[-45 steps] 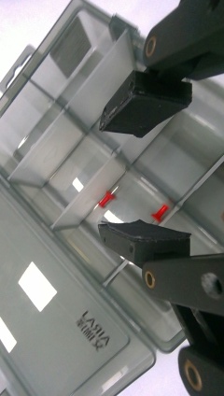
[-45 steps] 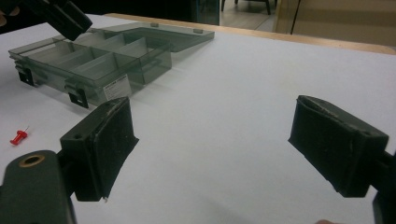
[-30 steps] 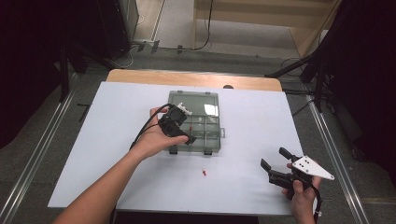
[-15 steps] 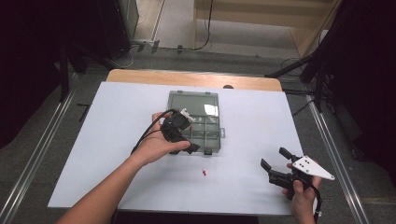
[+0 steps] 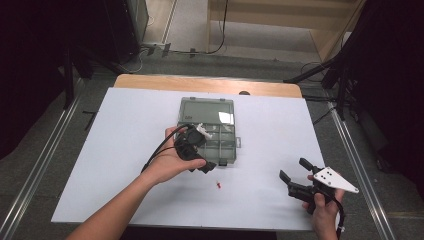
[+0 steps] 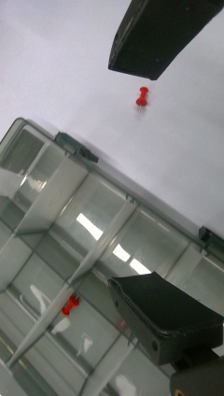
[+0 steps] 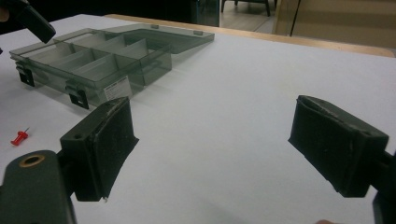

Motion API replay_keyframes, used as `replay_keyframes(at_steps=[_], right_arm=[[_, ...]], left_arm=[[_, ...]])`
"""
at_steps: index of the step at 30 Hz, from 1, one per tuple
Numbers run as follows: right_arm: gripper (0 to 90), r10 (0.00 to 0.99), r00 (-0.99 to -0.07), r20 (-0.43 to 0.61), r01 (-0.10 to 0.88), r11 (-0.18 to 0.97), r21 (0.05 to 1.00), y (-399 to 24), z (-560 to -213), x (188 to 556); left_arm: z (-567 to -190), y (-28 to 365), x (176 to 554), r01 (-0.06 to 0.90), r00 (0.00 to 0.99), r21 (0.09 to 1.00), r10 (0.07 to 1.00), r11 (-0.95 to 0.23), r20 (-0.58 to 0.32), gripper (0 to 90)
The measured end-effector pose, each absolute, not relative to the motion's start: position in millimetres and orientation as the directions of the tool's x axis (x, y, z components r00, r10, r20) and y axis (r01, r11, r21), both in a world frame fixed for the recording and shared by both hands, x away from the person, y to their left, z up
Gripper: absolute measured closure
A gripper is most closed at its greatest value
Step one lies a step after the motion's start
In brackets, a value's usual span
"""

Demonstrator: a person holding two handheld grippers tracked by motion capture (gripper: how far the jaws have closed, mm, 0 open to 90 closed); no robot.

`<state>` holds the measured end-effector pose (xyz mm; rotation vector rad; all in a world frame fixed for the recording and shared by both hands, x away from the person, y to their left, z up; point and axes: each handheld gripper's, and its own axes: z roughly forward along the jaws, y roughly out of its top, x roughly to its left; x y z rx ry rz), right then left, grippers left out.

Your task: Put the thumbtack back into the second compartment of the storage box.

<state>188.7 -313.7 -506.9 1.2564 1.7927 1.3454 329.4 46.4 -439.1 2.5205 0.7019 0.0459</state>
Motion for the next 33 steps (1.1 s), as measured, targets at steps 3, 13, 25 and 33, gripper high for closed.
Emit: replay_keyframes(at_steps=[3, 13, 25, 33], right_arm=[[14.2, 0.911, -0.402, 0.091, 0.344, 0.058, 0.937, -313.8, -506.9, 188.7], [14.2, 0.911, -0.4, 0.095, 0.345, 0.053, 0.937, -313.4, -506.4, 188.4], [14.2, 0.911, -0.403, 0.089, 0.342, 0.06, 0.938, -314.5, -506.7, 188.6], [14.2, 0.911, -0.401, 0.094, 0.345, 0.055, 0.937, -313.8, -506.8, 188.8]], left_arm=[[-439.2, 45.2, 324.7, 0.465, 0.87, 0.491, 0.482, -0.737, -0.102, 0.1], [-442.6, 38.5, 307.7, 0.435, 0.887, 0.49, 0.453, -0.756, -0.089, 3.5], [-444.3, 35.1, 292.5, 0.411, 0.899, 0.497, 0.431, -0.764, -0.081, 15.3], [-447.5, 32.3, 283.2, 0.394, 0.91, 0.513, 0.403, -0.763, -0.1, 34.4]])
